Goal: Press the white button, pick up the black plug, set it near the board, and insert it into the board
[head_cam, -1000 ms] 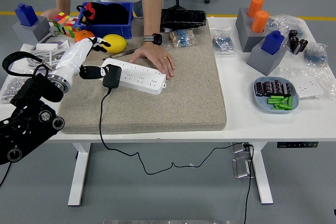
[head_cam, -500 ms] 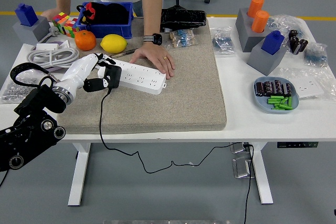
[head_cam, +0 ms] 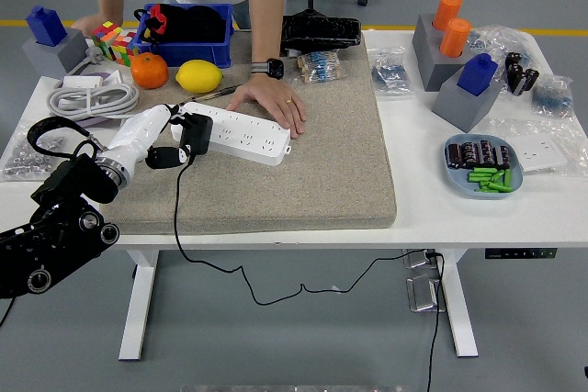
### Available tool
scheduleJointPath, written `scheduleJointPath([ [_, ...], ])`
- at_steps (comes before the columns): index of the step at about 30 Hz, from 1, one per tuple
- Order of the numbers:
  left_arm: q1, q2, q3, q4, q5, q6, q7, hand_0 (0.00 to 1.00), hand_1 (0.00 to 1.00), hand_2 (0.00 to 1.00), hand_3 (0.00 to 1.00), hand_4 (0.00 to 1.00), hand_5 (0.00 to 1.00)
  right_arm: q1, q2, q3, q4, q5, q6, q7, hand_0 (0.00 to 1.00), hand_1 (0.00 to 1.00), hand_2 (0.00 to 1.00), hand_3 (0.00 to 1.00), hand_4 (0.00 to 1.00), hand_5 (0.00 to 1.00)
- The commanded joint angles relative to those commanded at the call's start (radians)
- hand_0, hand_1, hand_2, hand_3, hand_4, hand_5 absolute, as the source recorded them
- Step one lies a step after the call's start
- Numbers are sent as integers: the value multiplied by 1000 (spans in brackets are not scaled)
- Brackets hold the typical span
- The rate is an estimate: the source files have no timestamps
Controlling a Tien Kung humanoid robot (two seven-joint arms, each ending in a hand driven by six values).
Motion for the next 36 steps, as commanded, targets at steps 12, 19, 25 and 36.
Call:
scheduleJointPath([
  [12,-31,-31,30,71,-19,0,-12,858,810,730,698,578,2,-2,1,7,0,1,0,1,680,570,549,571,673,208],
  [19,-41,-43,41,94,-28,2,-19,857,808,729,698,580,2,-2,2,7,0,1,0,1,679,571,548,571,673,208],
  [25,-51,-53,42,107,-29,4,-21,859,810,728,697,582,2,-3,2,6,0,2,0,1,680,571,547,571,673,209],
  [36,-80,-78,56,141,-38,5,-27,859,812,731,699,610,2,1,1,7,1,2,0,2,680,569,547,571,673,209],
])
